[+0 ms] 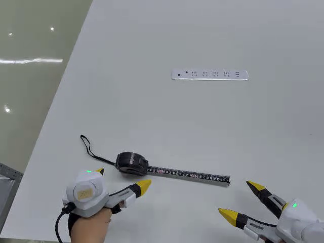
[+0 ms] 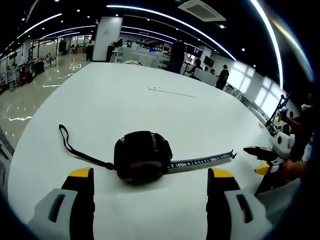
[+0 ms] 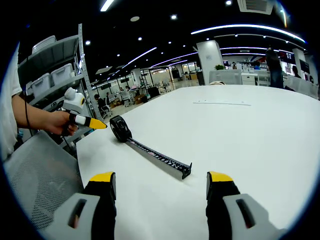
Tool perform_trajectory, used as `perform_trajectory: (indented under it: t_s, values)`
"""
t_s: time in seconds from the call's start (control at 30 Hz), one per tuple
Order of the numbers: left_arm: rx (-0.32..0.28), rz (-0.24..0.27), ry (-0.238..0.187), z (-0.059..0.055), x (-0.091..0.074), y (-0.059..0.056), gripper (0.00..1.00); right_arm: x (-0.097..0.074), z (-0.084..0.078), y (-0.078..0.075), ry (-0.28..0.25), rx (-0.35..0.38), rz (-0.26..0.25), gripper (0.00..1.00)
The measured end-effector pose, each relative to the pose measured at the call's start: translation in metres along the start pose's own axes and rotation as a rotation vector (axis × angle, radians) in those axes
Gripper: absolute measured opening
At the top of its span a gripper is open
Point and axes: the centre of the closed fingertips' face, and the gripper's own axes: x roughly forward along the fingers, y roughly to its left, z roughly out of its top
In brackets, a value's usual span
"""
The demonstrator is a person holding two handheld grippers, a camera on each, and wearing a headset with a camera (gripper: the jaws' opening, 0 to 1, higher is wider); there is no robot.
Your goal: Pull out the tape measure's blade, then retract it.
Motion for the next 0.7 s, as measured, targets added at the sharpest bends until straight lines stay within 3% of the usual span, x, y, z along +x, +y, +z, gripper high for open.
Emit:
perform_trajectory:
  t_s: [0.33,0.7]
  values:
    - [0.003,0.026,0.025,-0.006,0.011,0.002,0.93,0.001,0.004,-0.001,-0.01,0.005,-0.003,0.74]
    - [-0.003,0.043,0.028,0.0,0.021,0.007,0.93,0.001,0.006,-0.003,-0.015,0.009,-0.007,0.75]
